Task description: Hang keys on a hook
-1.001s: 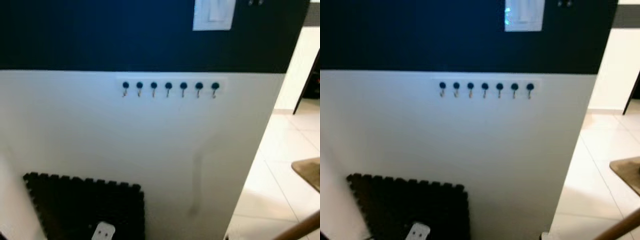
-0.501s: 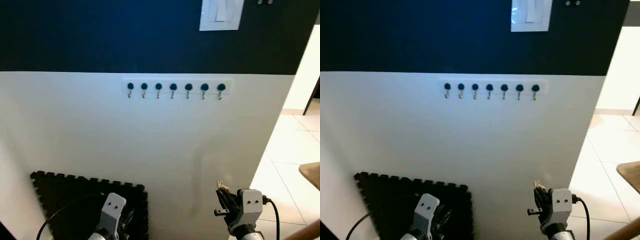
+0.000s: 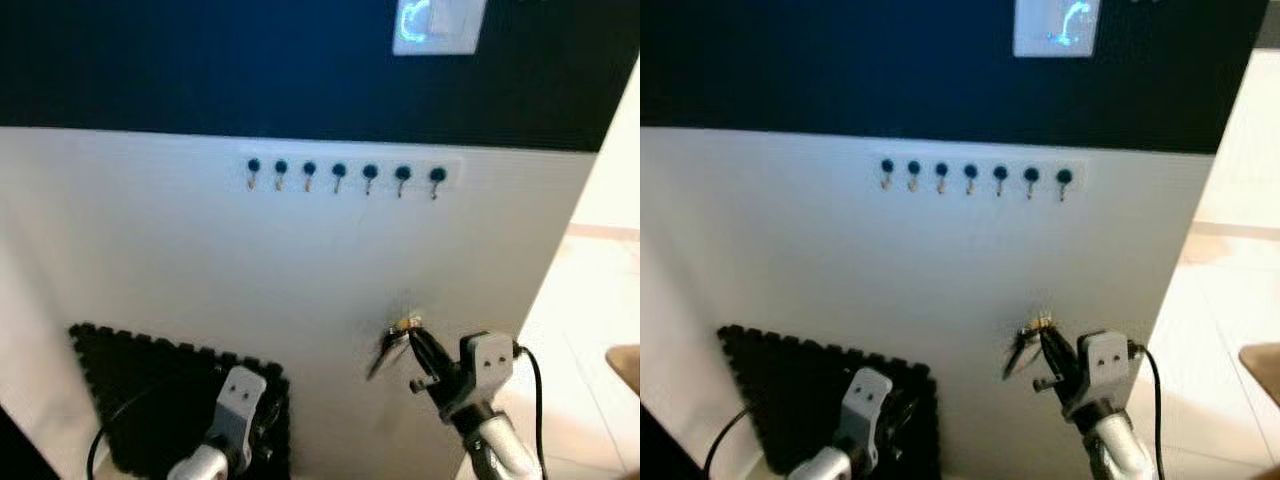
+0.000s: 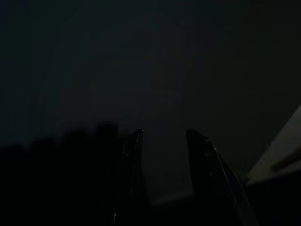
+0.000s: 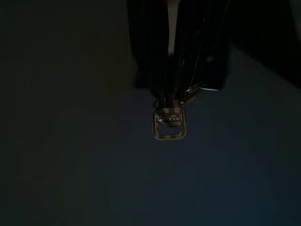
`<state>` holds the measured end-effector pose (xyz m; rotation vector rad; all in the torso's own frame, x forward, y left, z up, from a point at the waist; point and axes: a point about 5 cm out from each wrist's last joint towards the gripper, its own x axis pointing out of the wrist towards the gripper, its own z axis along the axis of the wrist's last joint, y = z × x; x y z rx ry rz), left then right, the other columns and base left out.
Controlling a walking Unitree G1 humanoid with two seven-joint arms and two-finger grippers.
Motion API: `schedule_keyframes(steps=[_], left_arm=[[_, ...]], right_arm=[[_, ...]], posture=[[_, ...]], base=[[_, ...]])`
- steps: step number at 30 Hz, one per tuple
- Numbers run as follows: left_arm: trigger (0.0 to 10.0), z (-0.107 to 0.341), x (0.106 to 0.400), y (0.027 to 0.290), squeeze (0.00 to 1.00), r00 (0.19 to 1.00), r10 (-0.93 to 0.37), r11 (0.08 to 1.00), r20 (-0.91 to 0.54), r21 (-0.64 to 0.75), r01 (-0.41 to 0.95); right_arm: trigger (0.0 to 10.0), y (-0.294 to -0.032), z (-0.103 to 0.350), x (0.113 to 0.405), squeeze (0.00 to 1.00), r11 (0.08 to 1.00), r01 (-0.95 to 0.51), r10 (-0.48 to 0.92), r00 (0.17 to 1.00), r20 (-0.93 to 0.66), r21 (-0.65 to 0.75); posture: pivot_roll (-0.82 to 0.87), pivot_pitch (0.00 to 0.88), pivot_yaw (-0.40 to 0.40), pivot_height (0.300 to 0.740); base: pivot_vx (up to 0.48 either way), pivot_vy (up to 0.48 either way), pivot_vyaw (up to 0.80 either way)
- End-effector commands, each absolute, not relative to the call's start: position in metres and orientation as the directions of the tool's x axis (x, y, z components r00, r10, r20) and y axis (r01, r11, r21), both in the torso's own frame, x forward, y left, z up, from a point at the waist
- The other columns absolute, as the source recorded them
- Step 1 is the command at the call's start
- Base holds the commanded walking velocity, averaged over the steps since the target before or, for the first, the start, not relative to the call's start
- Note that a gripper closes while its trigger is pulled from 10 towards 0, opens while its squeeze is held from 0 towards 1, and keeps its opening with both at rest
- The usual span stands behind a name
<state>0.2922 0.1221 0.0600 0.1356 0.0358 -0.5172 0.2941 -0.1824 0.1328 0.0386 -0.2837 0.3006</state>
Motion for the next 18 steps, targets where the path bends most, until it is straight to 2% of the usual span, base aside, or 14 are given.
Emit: schedule_keyframes(steps=[1, 9, 18], left_arm=[[10.0, 0.065, 0.295, 0.122, 0.00, 0.874, -0.483, 0.866, -0.053, 0.114, 0.486], [10.0, 0.085, 0.302, 0.122, 0.00, 0.878, -0.479, 0.874, 0.015, 0.104, 0.475], [10.0, 0.106, 0.305, 0.115, 0.00, 0.816, -0.574, 0.815, 0.062, 0.142, 0.562]], right_arm=[[10.0, -0.178, 0.140, 0.295, 0.00, 0.946, -0.325, 0.307, 0.905, 0.295, 0.011], [10.0, -0.173, 0.167, 0.300, 0.00, 0.935, -0.356, 0.334, 0.874, 0.354, -0.003], [10.0, -0.170, 0.202, 0.312, 0.00, 0.934, -0.356, 0.342, 0.857, 0.387, -0.036]], posture=[[0.02, 0.028, 0.041, 0.740], [0.02, 0.030, 0.038, 0.740], [0.02, 0.029, 0.039, 0.740]], base=[[0.000, 0.000, 0.00], [0.000, 0.000, 0.00], [0.000, 0.000, 0.00]])
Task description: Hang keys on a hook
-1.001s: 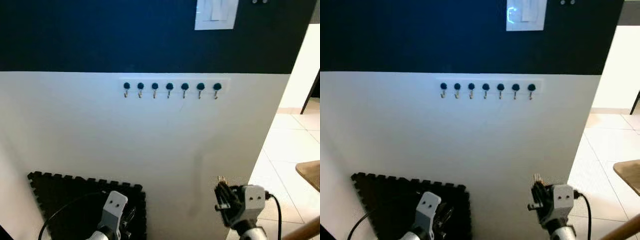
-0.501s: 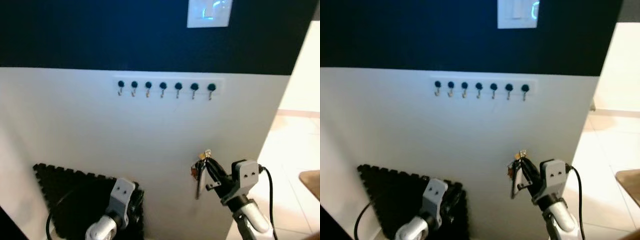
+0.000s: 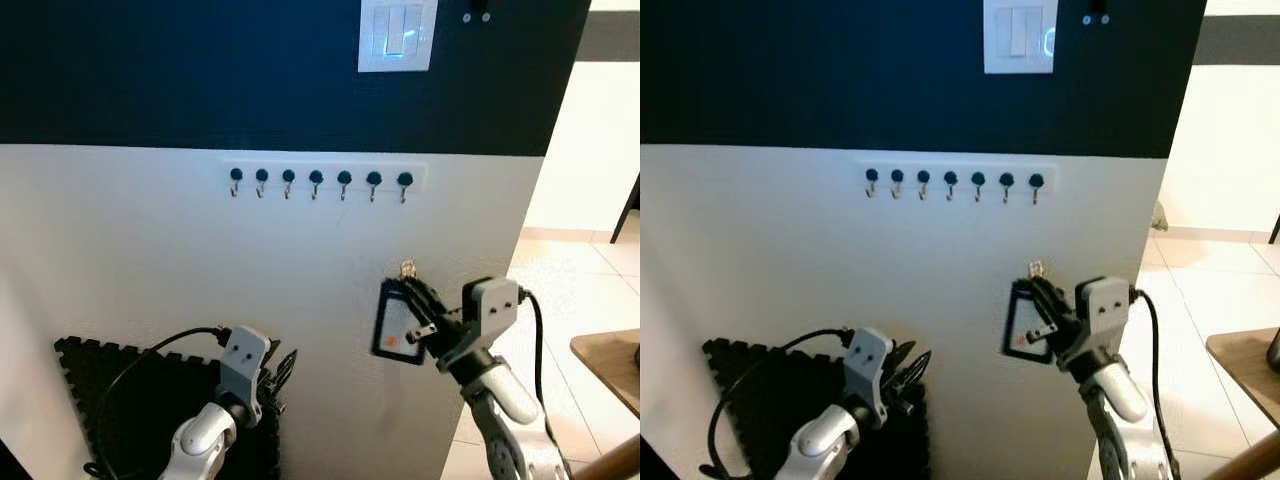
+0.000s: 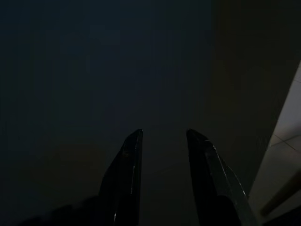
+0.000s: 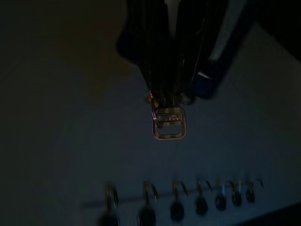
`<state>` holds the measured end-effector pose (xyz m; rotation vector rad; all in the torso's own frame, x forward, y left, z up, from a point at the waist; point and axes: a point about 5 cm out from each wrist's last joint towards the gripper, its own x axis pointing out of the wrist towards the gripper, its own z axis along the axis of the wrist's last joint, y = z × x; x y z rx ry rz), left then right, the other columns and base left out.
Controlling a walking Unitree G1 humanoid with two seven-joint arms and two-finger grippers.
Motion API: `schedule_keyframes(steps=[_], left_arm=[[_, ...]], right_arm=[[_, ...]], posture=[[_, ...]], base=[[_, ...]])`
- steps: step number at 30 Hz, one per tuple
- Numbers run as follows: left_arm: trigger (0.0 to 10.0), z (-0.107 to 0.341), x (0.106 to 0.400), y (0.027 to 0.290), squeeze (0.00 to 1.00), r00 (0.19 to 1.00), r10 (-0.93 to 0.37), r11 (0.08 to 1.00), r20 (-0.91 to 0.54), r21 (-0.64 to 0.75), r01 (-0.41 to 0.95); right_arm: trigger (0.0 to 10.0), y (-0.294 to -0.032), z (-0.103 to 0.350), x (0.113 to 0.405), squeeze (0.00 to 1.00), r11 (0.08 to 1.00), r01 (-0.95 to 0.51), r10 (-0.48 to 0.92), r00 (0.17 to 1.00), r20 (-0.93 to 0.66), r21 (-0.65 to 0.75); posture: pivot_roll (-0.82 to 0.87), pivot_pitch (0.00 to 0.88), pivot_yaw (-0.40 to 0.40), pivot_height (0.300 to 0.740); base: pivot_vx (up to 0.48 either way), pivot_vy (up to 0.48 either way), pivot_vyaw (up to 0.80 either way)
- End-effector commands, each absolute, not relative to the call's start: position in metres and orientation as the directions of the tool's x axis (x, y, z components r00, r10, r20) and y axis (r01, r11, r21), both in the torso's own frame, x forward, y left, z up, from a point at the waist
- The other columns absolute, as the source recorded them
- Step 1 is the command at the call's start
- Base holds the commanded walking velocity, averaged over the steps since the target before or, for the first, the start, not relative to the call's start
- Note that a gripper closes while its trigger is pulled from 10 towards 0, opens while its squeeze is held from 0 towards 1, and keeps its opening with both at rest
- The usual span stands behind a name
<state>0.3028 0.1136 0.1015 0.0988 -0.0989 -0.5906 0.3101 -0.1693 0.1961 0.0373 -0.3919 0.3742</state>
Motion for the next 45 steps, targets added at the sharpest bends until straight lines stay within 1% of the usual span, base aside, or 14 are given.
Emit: schedule_keyframes(steps=[1, 8, 9, 11, 13, 17, 22, 24, 28, 29, 34, 38, 45], left_arm=[[10.0, 0.108, 0.305, 0.114, 0.00, 0.812, -0.580, 0.811, 0.065, 0.141, 0.568], [10.0, 0.117, 0.303, 0.106, 0.00, 0.774, -0.629, 0.775, 0.076, 0.140, 0.616], [10.0, 0.122, 0.302, 0.103, 0.00, 0.751, -0.654, 0.756, 0.091, 0.124, 0.643], [10.0, 0.123, 0.301, 0.102, 0.00, 0.745, -0.660, 0.751, 0.095, 0.120, 0.649], [10.0, 0.131, 0.300, 0.099, 0.00, 0.715, -0.687, 0.726, 0.126, 0.097, 0.681], [10.0, 0.133, 0.299, 0.097, 0.00, 0.707, -0.694, 0.719, 0.136, 0.090, 0.689], [10.0, 0.142, 0.298, 0.092, 0.00, 0.677, -0.718, 0.693, 0.160, 0.080, 0.716], [10.0, 0.145, 0.296, 0.089, 0.00, 0.650, -0.744, 0.665, 0.154, 0.080, 0.742], [10.0, 0.150, 0.294, 0.085, 0.00, 0.619, -0.767, 0.637, 0.168, 0.083, 0.767], [10.0, 0.160, 0.294, 0.083, 0.00, 0.611, -0.763, 0.637, 0.211, 0.087, 0.766], [10.0, 0.172, 0.294, 0.080, 0.00, 0.598, -0.758, 0.634, 0.260, 0.080, 0.769], [10.0, 0.196, 0.297, 0.078, 0.00, 0.578, -0.749, 0.634, 0.324, 0.097, 0.768], [10.0, 0.208, 0.296, 0.076, 0.00, 0.549, -0.760, 0.613, 0.348, 0.100, 0.784]], right_arm=[[10.0, -0.170, 0.205, 0.314, 0.00, 0.939, -0.344, 0.327, 0.860, 0.391, -0.029], [10.0, -0.166, 0.223, 0.329, 0.00, 0.961, -0.273, 0.263, 0.877, 0.401, -0.033], [10.0, -0.163, 0.226, 0.333, 0.00, 0.964, -0.263, 0.257, 0.881, 0.398, -0.039], [10.0, -0.163, 0.227, 0.333, 0.00, 0.965, -0.260, 0.255, 0.882, 0.397, -0.041], [10.0, -0.157, 0.235, 0.342, 0.00, 0.975, -0.216, 0.217, 0.892, 0.397, -0.046], [10.0, -0.155, 0.237, 0.344, 0.00, 0.978, -0.202, 0.205, 0.895, 0.397, -0.048], [10.0, -0.140, 0.245, 0.351, 0.00, 0.983, -0.169, 0.184, 0.897, 0.402, -0.071], [10.0, -0.136, 0.248, 0.354, 0.00, 0.984, -0.147, 0.175, 0.898, 0.403, -0.101], [10.0, -0.135, 0.251, 0.358, 0.00, 0.986, -0.117, 0.157, 0.901, 0.403, -0.122], [10.0, -0.135, 0.254, 0.360, 0.00, 0.988, -0.099, 0.141, 0.902, 0.408, -0.122], [10.0, -0.136, 0.259, 0.363, 0.00, 0.989, -0.087, 0.129, 0.901, 0.415, -0.119], [10.0, -0.135, 0.264, 0.365, 0.00, 0.990, -0.072, 0.119, 0.896, 0.427, -0.123], [10.0, -0.136, 0.265, 0.365, 0.00, 0.991, -0.061, 0.106, 0.896, 0.430, -0.117]], posture=[[0.02, 0.029, 0.039, 0.740], [0.01, 0.032, 0.043, 0.740], [0.02, 0.032, 0.041, 0.740], [0.02, 0.032, 0.041, 0.740], [0.02, 0.032, 0.039, 0.740], [0.02, 0.032, 0.038, 0.740], [0.02, 0.032, 0.036, 0.740], [0.01, 0.031, 0.036, 0.740], [0.01, 0.032, 0.037, 0.740], [0.01, 0.034, 0.035, 0.740], [0.01, 0.037, 0.033, 0.740], [0.01, 0.039, 0.030, 0.740], [0.00, 0.044, 0.034, 0.740]], base=[[0.000, 0.000, 0.00], [0.000, 0.000, 0.00], [0.000, 0.000, 0.00], [0.000, 0.000, 0.00], [0.000, 0.000, 0.00], [0.000, 0.000, 0.00], [0.000, 0.000, 0.00], [0.000, 0.000, 0.00], [0.000, 0.000, 0.00], [0.000, 0.000, 0.00], [0.000, 0.000, 0.00], [0.000, 0.000, 0.00], [0.000, 0.000, 0.00]])
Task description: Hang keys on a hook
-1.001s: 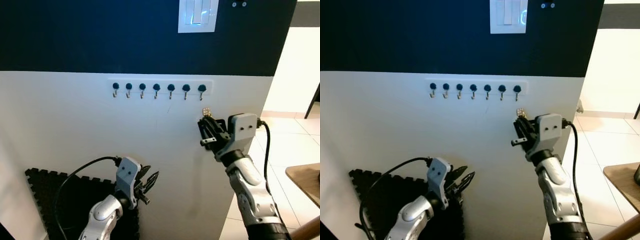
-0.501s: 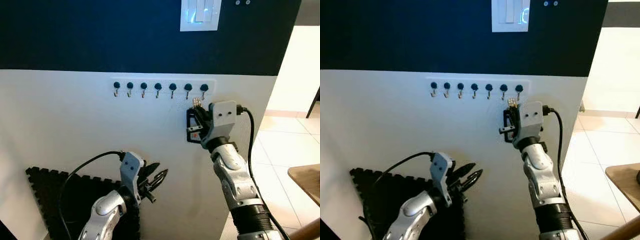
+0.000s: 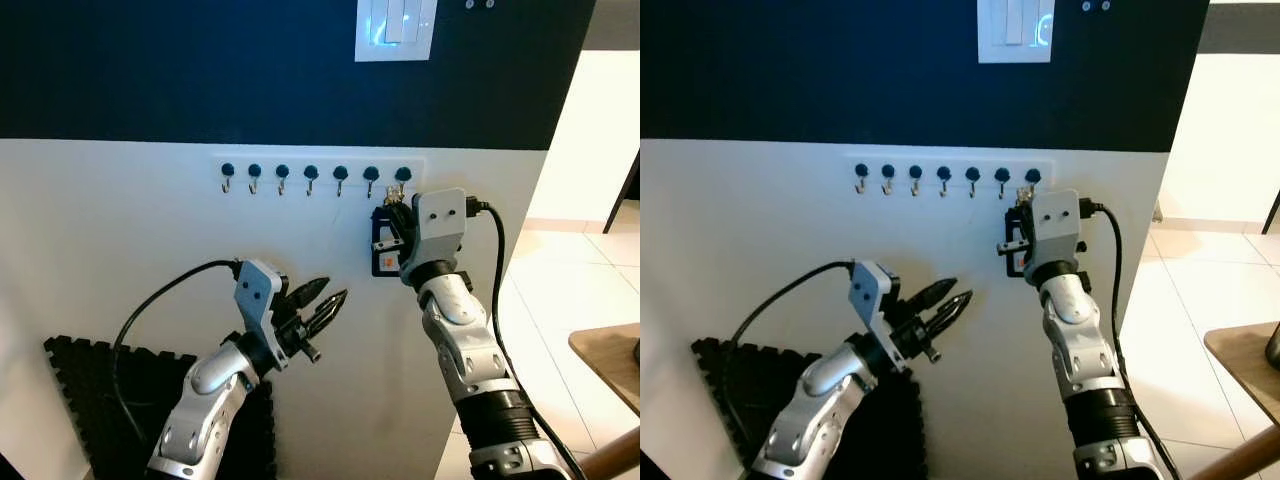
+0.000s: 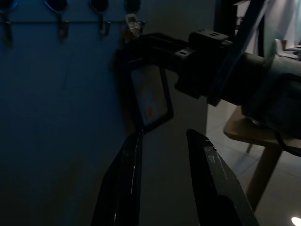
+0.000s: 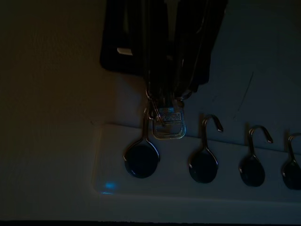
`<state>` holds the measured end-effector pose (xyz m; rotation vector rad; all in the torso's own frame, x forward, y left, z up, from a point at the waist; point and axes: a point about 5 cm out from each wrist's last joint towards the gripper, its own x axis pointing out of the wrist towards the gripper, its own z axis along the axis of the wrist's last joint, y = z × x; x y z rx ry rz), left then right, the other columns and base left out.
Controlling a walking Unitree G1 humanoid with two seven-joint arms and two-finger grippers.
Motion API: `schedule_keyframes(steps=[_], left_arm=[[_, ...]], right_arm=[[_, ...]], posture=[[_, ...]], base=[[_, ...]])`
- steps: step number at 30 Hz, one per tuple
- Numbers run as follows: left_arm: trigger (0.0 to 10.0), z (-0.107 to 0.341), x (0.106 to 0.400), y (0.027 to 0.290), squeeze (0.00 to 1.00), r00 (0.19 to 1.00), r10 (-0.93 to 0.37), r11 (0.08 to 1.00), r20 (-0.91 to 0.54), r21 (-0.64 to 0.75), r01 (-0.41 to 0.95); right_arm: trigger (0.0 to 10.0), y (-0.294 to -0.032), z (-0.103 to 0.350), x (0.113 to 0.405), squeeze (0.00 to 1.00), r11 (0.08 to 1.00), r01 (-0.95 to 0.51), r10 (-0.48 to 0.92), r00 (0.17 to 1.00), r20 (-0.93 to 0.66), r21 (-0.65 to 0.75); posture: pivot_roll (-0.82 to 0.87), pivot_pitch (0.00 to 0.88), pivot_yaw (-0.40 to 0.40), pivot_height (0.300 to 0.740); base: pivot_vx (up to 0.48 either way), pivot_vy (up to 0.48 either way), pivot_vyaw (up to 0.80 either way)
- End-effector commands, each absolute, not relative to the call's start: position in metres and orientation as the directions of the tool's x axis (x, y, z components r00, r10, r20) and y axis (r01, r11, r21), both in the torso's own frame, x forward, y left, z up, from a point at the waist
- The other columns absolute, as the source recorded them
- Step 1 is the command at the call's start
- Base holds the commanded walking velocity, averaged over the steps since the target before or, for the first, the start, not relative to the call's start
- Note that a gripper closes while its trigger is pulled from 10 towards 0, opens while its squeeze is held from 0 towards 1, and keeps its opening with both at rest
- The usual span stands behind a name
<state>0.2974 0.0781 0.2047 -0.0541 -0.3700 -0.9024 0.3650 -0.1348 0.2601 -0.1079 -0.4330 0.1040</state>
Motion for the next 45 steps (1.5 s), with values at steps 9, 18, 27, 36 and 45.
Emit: schedule_keyframes(steps=[9, 18, 27, 36, 45], left_arm=[[10.0, 0.209, 0.295, 0.075, 0.00, 0.546, -0.769, 0.603, 0.331, 0.092, 0.793], [10.0, 0.207, 0.294, 0.075, 0.00, 0.545, -0.777, 0.596, 0.316, 0.089, 0.798], [10.0, 0.207, 0.294, 0.074, 0.00, 0.543, -0.780, 0.592, 0.311, 0.086, 0.801], [10.0, 0.206, 0.293, 0.074, 0.00, 0.542, -0.784, 0.590, 0.302, 0.091, 0.803], [10.0, 0.206, 0.292, 0.074, 0.00, 0.543, -0.786, 0.590, 0.297, 0.097, 0.801]], right_arm=[[10.0, -0.137, 0.257, 0.365, 0.00, 0.993, -0.063, 0.097, 0.911, 0.401, -0.097], [10.0, -0.135, 0.245, 0.367, 0.00, 0.993, -0.082, 0.104, 0.938, 0.332, -0.079], [10.0, -0.135, 0.244, 0.366, 0.00, 0.994, -0.093, 0.107, 0.942, 0.318, -0.058], [10.0, -0.132, 0.238, 0.363, 0.00, 0.992, -0.113, 0.127, 0.945, 0.302, -0.063], [10.0, -0.131, 0.230, 0.356, 0.00, 0.989, -0.134, 0.149, 0.943, 0.296, -0.070]], posture=[[0.00, 0.045, 0.033, 0.740], [0.00, 0.047, 0.030, 0.740], [0.00, 0.046, 0.031, 0.740], [0.00, 0.047, 0.030, 0.740], [0.00, 0.041, 0.030, 0.740]], base=[[0.000, 0.000, 0.00], [0.000, 0.000, 0.00], [0.000, 0.000, 0.00], [0.000, 0.000, 0.00], [0.000, 0.000, 0.00]])
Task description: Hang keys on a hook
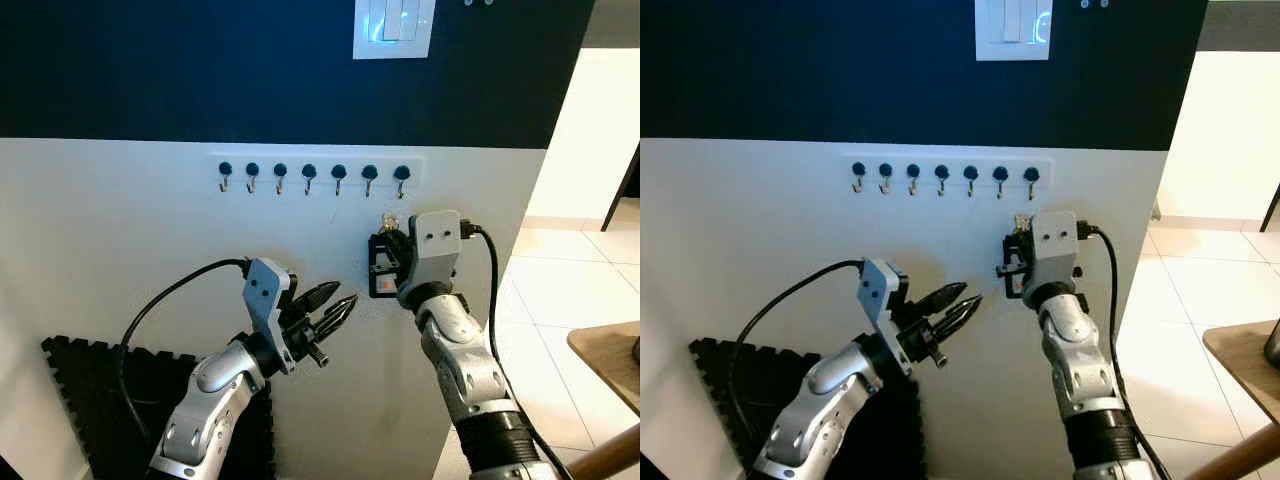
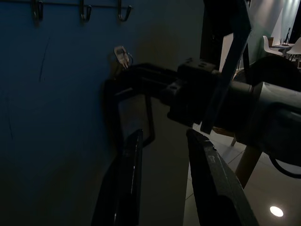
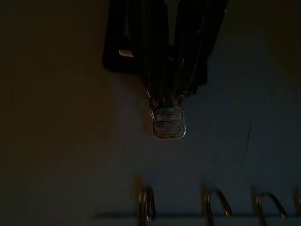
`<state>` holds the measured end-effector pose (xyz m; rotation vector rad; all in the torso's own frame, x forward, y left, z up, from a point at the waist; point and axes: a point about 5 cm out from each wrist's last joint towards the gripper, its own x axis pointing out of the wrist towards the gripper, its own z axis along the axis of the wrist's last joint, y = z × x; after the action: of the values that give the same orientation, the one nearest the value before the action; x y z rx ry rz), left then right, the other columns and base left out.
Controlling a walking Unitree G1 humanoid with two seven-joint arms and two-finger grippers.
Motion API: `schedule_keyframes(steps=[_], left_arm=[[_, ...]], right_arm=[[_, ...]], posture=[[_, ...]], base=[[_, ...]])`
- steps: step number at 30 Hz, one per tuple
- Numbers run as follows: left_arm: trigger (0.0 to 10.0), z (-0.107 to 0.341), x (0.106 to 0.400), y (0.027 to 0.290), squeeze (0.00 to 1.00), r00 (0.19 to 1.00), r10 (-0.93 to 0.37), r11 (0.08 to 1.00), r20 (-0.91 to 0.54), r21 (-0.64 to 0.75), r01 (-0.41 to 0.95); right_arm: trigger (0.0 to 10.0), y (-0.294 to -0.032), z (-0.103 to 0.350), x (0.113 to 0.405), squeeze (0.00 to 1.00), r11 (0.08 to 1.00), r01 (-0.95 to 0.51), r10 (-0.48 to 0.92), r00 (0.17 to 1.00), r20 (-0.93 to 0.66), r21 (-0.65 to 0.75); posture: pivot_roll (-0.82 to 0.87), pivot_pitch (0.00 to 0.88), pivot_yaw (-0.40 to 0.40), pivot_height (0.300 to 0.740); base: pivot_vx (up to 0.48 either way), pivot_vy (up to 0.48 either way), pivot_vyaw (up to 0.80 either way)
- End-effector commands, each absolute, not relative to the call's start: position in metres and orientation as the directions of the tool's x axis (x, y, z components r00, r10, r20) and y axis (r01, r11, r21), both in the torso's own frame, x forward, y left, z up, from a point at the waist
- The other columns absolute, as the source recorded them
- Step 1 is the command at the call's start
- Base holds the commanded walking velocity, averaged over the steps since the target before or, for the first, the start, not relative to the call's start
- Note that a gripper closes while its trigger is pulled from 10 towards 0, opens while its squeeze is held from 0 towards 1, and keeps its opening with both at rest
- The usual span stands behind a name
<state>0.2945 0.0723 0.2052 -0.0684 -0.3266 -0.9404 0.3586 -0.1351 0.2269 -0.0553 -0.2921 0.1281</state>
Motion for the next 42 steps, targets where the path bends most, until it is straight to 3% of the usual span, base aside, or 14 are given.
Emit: schedule_keyframes(steps=[1, 16, 29, 42], left_arm=[[10.0, 0.206, 0.292, 0.074, 0.00, 0.542, -0.785, 0.591, 0.299, 0.098, 0.801], [10.0, 0.209, 0.293, 0.073, 0.00, 0.539, -0.784, 0.591, 0.307, 0.103, 0.800], [10.0, 0.207, 0.293, 0.073, 0.00, 0.538, -0.790, 0.586, 0.292, 0.107, 0.803], [10.0, 0.207, 0.293, 0.073, 0.00, 0.542, -0.788, 0.589, 0.292, 0.105, 0.801]], right_arm=[[10.0, -0.131, 0.231, 0.355, 0.00, 0.988, -0.136, 0.150, 0.941, 0.304, -0.069], [10.0, -0.122, 0.275, 0.335, 0.00, 0.976, -0.168, 0.219, 0.789, 0.574, -0.140], [10.0, -0.128, 0.269, 0.360, 0.00, 0.985, -0.125, 0.166, 0.871, 0.462, -0.120], [10.0, -0.139, 0.267, 0.367, 0.00, 0.995, -0.078, 0.096, 0.895, 0.436, -0.059]], posture=[[0.00, 0.039, 0.031, 0.740], [0.01, 0.044, 0.032, 0.740], [0.01, 0.049, 0.032, 0.740], [0.01, 0.054, 0.034, 0.740]], base=[[0.000, 0.000, 0.00], [0.000, 0.000, 0.00], [0.000, 0.000, 0.00], [0.000, 0.000, 0.00]])
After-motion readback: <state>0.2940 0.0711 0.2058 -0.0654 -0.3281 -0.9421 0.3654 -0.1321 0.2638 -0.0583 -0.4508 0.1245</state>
